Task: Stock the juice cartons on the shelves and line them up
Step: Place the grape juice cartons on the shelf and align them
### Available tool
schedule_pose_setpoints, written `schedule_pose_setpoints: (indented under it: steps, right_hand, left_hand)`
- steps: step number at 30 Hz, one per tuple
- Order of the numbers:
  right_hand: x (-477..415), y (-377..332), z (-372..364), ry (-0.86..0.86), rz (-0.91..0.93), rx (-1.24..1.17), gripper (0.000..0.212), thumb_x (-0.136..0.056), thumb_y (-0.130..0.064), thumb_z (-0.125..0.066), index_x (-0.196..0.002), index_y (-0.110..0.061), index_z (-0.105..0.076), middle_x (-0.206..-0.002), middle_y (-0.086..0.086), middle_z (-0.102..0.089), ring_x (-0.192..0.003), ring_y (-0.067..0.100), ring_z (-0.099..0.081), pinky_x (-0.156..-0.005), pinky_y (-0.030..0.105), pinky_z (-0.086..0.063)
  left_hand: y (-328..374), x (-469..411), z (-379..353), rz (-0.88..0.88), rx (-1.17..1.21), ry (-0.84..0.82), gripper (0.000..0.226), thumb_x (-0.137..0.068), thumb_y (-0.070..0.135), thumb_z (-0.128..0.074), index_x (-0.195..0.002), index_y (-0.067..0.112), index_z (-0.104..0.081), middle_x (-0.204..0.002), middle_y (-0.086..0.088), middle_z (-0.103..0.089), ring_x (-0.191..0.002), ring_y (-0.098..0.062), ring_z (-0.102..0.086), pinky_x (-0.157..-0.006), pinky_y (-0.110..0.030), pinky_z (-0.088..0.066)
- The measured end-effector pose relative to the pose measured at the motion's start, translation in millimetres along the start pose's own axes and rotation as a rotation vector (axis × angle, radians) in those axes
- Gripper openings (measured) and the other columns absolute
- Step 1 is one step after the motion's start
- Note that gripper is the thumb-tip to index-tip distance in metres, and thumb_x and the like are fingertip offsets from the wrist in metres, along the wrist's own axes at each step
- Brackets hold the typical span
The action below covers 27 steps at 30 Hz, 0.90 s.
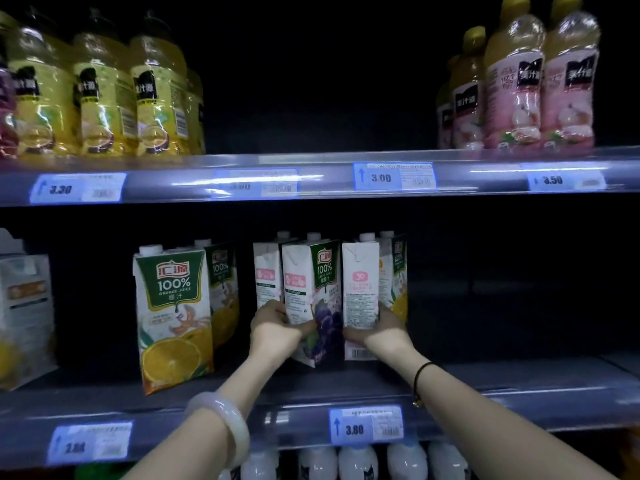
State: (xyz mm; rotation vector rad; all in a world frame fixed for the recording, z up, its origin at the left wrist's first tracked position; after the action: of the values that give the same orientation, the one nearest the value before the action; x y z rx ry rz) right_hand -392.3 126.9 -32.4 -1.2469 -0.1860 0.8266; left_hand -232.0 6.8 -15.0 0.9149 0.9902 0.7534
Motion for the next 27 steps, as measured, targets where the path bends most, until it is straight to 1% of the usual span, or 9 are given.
schedule_pose_setpoints:
  steps: [4,6,8,10,14,17,20,24,27]
  right_hand:
    - [7.8,-1.2,5.7,0.01,-0.009,-0.071,0.057,-0.063,-0.019,-0.085,-0.113,-0.024,-0.059,-0.086,-0.014,-0.065,-0.073,-0.004,-0.059,-0.06,0.004,-0.045]
    - [10.7,-0.9,6.3,0.049,0.002,-0.086,0.055,-0.062,-0.018,-0.086,-0.109,-0.025,-0.06,-0.08,-0.018,-0.063,-0.07,-0.007,-0.058,-0.054,0.001,-0.043]
    - [14.3,-1.1,6.6,0.084,0.028,-0.088,0.05,-0.062,-0.017,-0.085,-0.106,-0.024,-0.062,-0.077,-0.019,-0.062,-0.069,-0.01,-0.056,-0.05,-0.001,-0.041]
    - [18.0,-2.6,6.9,0.096,0.047,-0.075,0.047,-0.063,-0.015,-0.084,-0.105,-0.022,-0.063,-0.078,-0.017,-0.063,-0.069,-0.01,-0.057,-0.05,-0.001,-0.041]
    - [24.9,-1.3,11.5,0.109,0.031,-0.08,0.036,-0.064,-0.007,-0.081,-0.094,-0.019,-0.066,-0.081,-0.006,-0.068,-0.06,-0.009,-0.062,-0.049,0.004,-0.045]
    - [32.1,-0.9,21.2,0.135,0.018,-0.027,0.033,-0.06,-0.013,-0.081,-0.091,-0.017,-0.071,-0.087,-0.002,-0.073,-0.072,0.002,-0.067,-0.057,0.009,-0.049]
    - [41.9,0.3,36.1,0.155,0.018,-0.035,0.03,-0.059,-0.015,-0.081,-0.086,-0.022,-0.068,-0.086,-0.004,-0.072,-0.073,0.001,-0.066,-0.056,0.009,-0.048]
    - [57.1,5.1,67.9,0.209,0.02,-0.046,0.037,-0.06,-0.016,-0.081,-0.094,-0.017,-0.067,-0.087,-0.005,-0.072,-0.078,0.003,-0.067,-0.065,0.017,-0.052]
    - [65.9,11.8,98.2,0.24,0.009,-0.078,0.031,-0.062,-0.008,-0.08,-0.085,-0.021,-0.066,-0.078,-0.011,-0.069,-0.064,-0.009,-0.064,-0.051,0.007,-0.047]
  left_hand:
    - [0.7,2.7,-0.7,0.01,0.046,0.001,0.04,-0.057,0.014,-0.086,-0.076,0.017,-0.051,-0.067,0.01,-0.059,-0.06,0.0,-0.056,-0.039,-0.007,-0.037]
    - [2.0,4.0,-5.0,0.015,0.05,-0.02,0.045,-0.056,0.017,-0.086,-0.085,0.017,-0.051,-0.075,0.011,-0.061,-0.067,-0.005,-0.059,-0.052,-0.013,-0.045]
    - [3.1,5.0,-9.8,-0.002,0.026,-0.049,0.055,-0.055,0.018,-0.087,-0.097,0.019,-0.051,-0.086,0.008,-0.062,-0.081,-0.014,-0.061,-0.074,-0.025,-0.052]
    - [4.5,5.8,-10.6,-0.013,0.022,-0.054,0.055,-0.059,0.015,-0.086,-0.099,0.02,-0.049,-0.091,0.003,-0.061,-0.087,-0.019,-0.06,-0.081,-0.03,-0.051]
    - [5.6,11.0,-7.9,0.003,0.05,-0.013,0.05,-0.059,0.011,-0.083,-0.098,0.014,-0.052,-0.09,-0.002,-0.064,-0.084,-0.021,-0.061,-0.079,-0.032,-0.053]
    - [12.1,20.2,-7.7,-0.029,0.066,-0.001,0.05,-0.054,0.01,-0.085,-0.093,0.013,-0.054,-0.081,0.001,-0.064,-0.075,-0.018,-0.061,-0.069,-0.026,-0.05]
    - [20.5,28.9,-13.0,-0.041,0.07,-0.04,0.049,-0.051,0.01,-0.087,-0.086,0.017,-0.053,-0.075,0.004,-0.062,-0.068,-0.013,-0.059,-0.058,-0.022,-0.046]
    - [31.4,40.8,-31.1,-0.007,0.077,-0.075,0.045,-0.051,0.015,-0.087,-0.085,0.016,-0.057,-0.082,-0.005,-0.068,-0.076,-0.021,-0.065,-0.073,-0.035,-0.055]
    - [50.6,51.4,-52.4,-0.042,0.09,-0.115,0.045,-0.051,0.016,-0.087,-0.082,0.019,-0.054,-0.081,-0.002,-0.067,-0.072,-0.016,-0.064,-0.065,-0.03,-0.053]
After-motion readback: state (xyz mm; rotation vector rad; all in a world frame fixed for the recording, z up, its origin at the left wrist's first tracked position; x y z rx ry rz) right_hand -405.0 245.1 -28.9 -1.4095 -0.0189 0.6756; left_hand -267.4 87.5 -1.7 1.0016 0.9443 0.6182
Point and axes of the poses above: each hand's wrist, its own x-axis away from the middle knuckle, its own z-axis out of the back of the hand, y = z × x, the point moved 4 cm from there along -x, towards the middle knuckle
